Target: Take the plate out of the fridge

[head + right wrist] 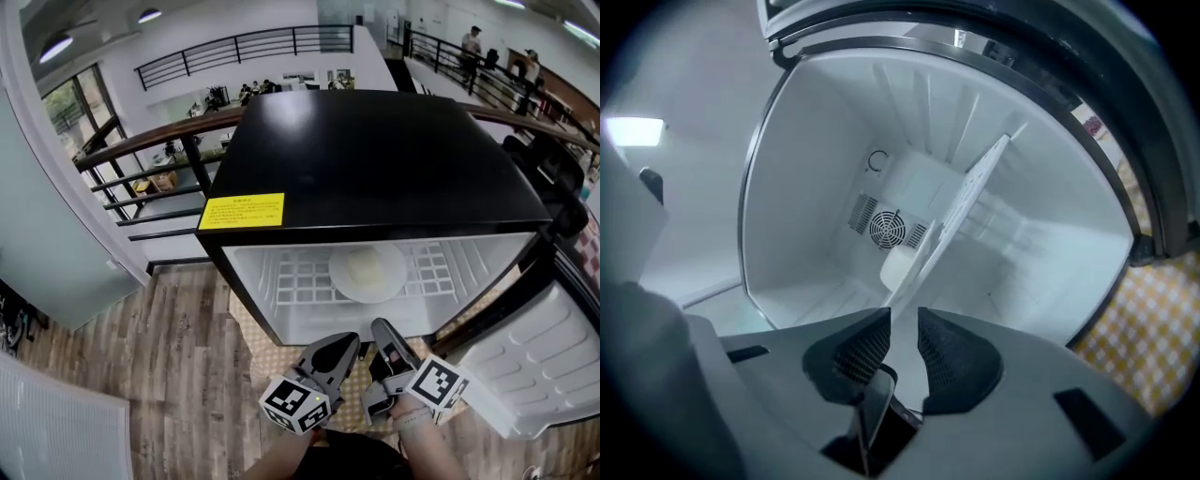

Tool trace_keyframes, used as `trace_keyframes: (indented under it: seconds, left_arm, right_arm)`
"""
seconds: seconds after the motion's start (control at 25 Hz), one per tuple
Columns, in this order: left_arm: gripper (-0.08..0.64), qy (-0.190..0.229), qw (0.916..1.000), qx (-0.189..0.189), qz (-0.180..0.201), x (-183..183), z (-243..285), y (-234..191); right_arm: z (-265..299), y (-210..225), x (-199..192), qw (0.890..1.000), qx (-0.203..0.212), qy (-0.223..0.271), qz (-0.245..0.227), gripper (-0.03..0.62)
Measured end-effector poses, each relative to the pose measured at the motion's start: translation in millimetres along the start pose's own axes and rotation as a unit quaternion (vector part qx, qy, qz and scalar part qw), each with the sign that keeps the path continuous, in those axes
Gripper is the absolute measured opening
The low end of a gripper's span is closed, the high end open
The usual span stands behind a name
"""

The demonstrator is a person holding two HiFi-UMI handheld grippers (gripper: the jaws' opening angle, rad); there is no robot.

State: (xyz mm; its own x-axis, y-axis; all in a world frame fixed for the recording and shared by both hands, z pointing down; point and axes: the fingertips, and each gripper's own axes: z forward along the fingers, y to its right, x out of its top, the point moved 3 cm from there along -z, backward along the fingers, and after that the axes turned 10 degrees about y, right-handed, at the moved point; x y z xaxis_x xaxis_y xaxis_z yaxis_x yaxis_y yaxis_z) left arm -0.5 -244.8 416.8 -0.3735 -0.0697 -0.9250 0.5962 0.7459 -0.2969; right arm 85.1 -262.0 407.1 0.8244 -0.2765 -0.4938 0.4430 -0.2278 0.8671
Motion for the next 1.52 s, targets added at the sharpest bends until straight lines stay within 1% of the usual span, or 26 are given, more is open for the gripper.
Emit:
trace_keyframes:
  seconds: [0.08,0.2,0.32,0.44,0.64,0.8,0.84,0.96,1.32,1.52]
  left_arm:
    - [0.009,0.003,1.0,-0.001,-0.001,2.2,2.4,-1.2]
    - [0.009,0.005,1.0,0.001,-0.002,2.2,3.8,-4.2]
    - [0.009,0.003,1.0,0.006,-0.003,-0.5,3.1,-5.8]
    - [0.009,0.0,1.0,0.007,-0.004,-2.8,2.9,-6.7]
    - [0.009,-0.001,0.9999,0.009,-0.006,-4.2,3.0,-8.4]
    - [0.009,-0.002,0.9999,0.009,-0.009,-5.1,1.9,-7.9]
    - [0.009,-0.002,0.9999,0.009,-0.009,-5.3,1.7,-7.6]
    - [0.009,-0.001,0.9999,0.008,-0.01,-5.1,1.7,-7.1]
    - [0.009,-0.003,0.9999,0.003,-0.014,-7.1,1.7,-3.3]
    - [0.009,-0.003,0.9999,0.005,-0.014,-7.2,0.2,-4.4]
  right_arm:
    - [5.5,4.1,5.9,0.999,-0.016,0.002,0.03,0.118]
    - [17.8,3.7,13.7,0.998,-0.017,0.008,0.064,0.155]
    - [28.1,6.3,17.8,0.995,-0.031,0.014,0.094,0.167]
    - [34.7,11.3,18.3,0.991,-0.054,0.019,0.117,0.173]
    - [46.0,16.2,20.3,0.986,-0.088,0.028,0.139,0.181]
    - [51.1,23.5,19.0,0.981,-0.115,0.018,0.156,0.178]
    - [51.0,23.0,18.5,0.98,-0.115,0.014,0.16,0.177]
    - [47.7,19.1,20.5,0.98,-0.115,0.01,0.161,0.123]
    - [37.3,15.8,19.2,0.976,-0.11,0.013,0.188,0.092]
    - [32.0,15.2,18.7,0.971,-0.113,0.018,0.212,0.089]
